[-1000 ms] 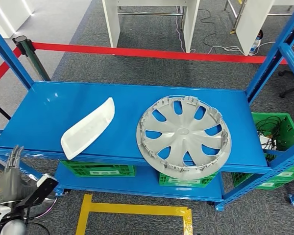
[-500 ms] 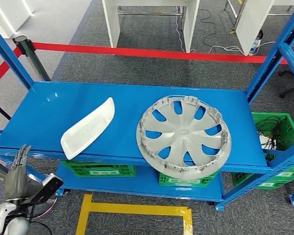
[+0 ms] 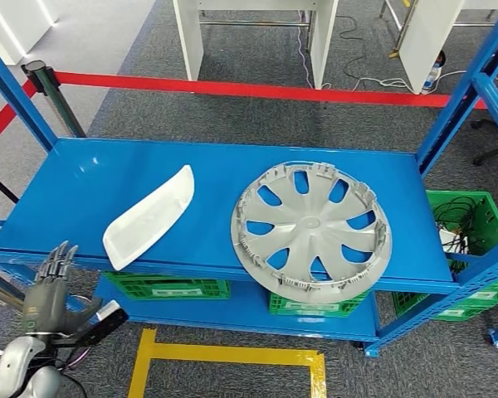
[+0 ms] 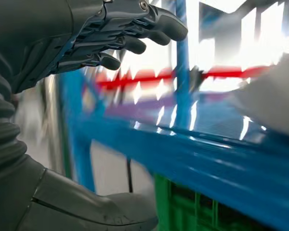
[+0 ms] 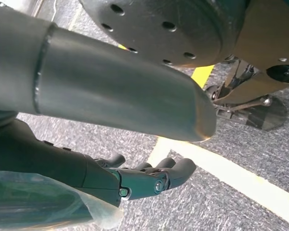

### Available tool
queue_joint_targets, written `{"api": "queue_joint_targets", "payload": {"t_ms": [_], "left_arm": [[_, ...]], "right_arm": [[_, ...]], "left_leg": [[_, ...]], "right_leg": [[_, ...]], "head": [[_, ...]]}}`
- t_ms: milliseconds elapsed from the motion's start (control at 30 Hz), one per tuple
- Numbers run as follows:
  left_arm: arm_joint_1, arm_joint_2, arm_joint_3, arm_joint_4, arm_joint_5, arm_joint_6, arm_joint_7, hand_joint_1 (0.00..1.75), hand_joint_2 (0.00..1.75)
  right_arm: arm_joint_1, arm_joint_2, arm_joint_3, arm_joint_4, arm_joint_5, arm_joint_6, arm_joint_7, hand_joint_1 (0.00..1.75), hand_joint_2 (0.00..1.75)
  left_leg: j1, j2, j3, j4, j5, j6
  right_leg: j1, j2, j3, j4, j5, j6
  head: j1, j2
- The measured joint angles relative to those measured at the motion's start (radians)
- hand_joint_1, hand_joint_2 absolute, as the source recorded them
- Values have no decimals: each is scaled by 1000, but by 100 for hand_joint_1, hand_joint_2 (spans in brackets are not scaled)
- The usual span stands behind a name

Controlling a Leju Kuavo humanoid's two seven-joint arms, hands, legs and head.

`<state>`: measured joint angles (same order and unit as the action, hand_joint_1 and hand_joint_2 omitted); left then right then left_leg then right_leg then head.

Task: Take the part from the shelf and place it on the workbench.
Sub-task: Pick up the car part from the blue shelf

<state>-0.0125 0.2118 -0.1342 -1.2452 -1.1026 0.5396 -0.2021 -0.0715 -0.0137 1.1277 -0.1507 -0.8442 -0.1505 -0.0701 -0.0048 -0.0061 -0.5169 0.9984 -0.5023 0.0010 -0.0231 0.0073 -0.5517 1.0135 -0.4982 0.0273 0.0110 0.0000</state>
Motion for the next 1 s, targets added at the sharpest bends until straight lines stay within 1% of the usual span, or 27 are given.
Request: {"api": "queue_joint_targets", "payload": {"t_ms": [67, 133, 300, 433, 633, 1000], "left_arm": [[-15, 10, -51, 13, -130, 37, 22, 0, 175], [-30, 18, -109, 22, -199, 53, 42, 0, 175], [-74, 36, -230, 39, -256, 59, 79, 0, 175], [-105, 51, -299, 51, -277, 62, 100, 0, 175], [-132, 63, -344, 67, -281, 64, 110, 0, 175], [-206, 57, -396, 121, -291, 68, 120, 0, 175]], "right_arm": [[-3, -1, 7, 0, 7, 2, 5, 0, 0], [-9, -2, 15, 0, 13, 3, 10, 0, 0], [-18, -5, 30, 0, 20, 4, 19, 0, 0], [-24, -8, 40, 0, 22, 4, 23, 0, 0], [-28, -11, 50, 0, 23, 4, 23, 0, 0], [-33, -13, 67, 0, 39, 4, 30, 0, 0]], "left_leg": [[0, 0, 0, 0, 0, 0], [0, 0, 0, 0, 0, 0], [0, 0, 0, 1, 0, 0], [0, 1, 0, 1, 0, 1], [0, 1, 0, 1, 0, 1], [0, 1, 0, 1, 1, 1]], "right_leg": [[0, 0, 0, 0, 0, 0], [0, 1, 0, 0, 0, 0], [0, 1, 0, 0, 1, 1], [0, 1, 0, 0, 1, 1], [0, 1, 0, 0, 1, 1], [0, 1, 0, 0, 1, 1]], "head": [[0, 0], [0, 0], [0, 0], [0, 0], [0, 0], [0, 0]]}}
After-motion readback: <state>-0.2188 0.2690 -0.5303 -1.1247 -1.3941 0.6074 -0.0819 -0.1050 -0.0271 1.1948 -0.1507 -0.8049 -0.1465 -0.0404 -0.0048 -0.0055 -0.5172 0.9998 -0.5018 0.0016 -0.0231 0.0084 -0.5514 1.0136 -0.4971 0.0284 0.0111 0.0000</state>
